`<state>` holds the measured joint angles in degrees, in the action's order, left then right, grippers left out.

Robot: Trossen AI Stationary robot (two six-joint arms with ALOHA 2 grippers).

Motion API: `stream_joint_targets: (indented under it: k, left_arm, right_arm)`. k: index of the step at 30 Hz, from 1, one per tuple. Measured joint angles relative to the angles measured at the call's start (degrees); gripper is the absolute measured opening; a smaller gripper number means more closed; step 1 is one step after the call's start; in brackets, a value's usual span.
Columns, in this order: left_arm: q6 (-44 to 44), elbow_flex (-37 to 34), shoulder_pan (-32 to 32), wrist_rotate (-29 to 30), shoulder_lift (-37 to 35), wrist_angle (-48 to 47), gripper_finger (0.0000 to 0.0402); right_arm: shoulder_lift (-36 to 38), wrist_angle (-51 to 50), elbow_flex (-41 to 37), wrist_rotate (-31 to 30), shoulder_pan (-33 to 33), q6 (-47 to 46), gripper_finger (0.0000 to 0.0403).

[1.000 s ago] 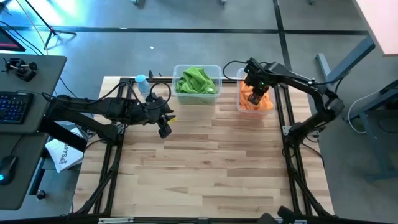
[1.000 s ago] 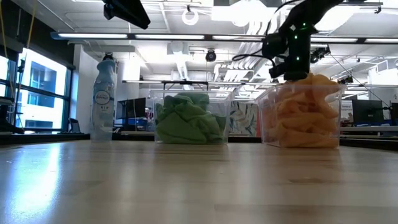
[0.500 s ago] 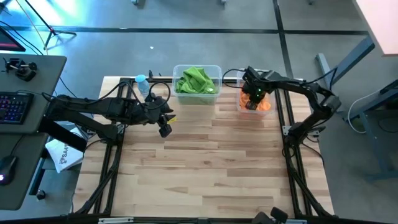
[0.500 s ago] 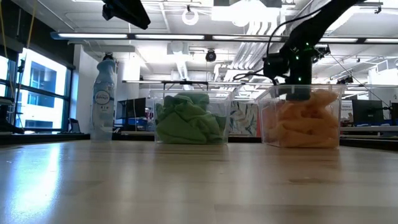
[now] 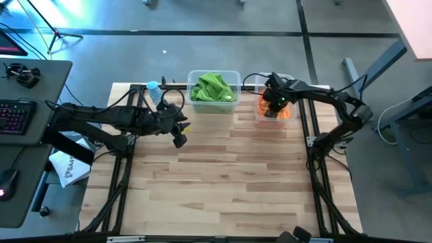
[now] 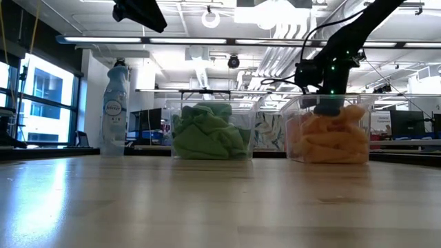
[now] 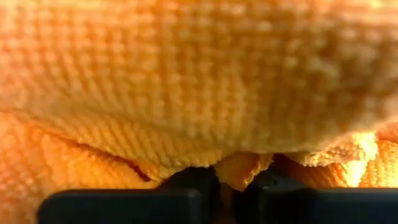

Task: Sort microfiber towel by color & place in baskets
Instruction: Put the yellow towel into the right transparent bin, then return to Home Position

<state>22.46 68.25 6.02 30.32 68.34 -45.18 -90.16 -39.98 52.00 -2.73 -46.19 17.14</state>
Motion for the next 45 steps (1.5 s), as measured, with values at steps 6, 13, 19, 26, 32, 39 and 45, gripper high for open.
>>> stream_joint_targets:
  k: [6,13,19,26,32,39,45]
  left_arm:
    - [1.0,0.0,0.0,0.0,0.0,0.0,0.0094]
    - [1.0,0.0,0.0,-0.1,0.0,0.0,0.0094]
    - [0.0,0.0,0.0,-0.1,0.0,0.0,0.0094]
    - [-0.1,0.0,0.0,-1.2,0.0,0.0,0.0094]
    - [-0.1,0.0,0.0,-1.7,0.0,0.0,0.0094]
    - [-3.7,0.0,-0.3,-0.6,0.0,-0.5,0.0094]
    - [-6.6,0.0,-0.4,1.7,0.0,-0.1,0.0088]
  right_arm:
    - [5.3,-3.0,-0.4,-0.4,0.1,-0.7,0.0101]
    - [15.6,-6.4,-0.5,-6.1,0.1,-1.1,0.0128]
    - [22.5,-9.2,-0.4,-6.9,0.1,-3.9,0.0129]
    - [27.3,-10.5,-0.4,-7.2,0.1,-11.3,0.0129]
    - [33.0,-8.7,-0.3,-7.4,0.1,-16.7,0.0129]
    - [39.4,-8.7,-0.3,-3.3,0.2,-24.5,0.0121]
    - [43.2,-5.6,-0.2,-0.2,8.5,-28.7,0.0016]
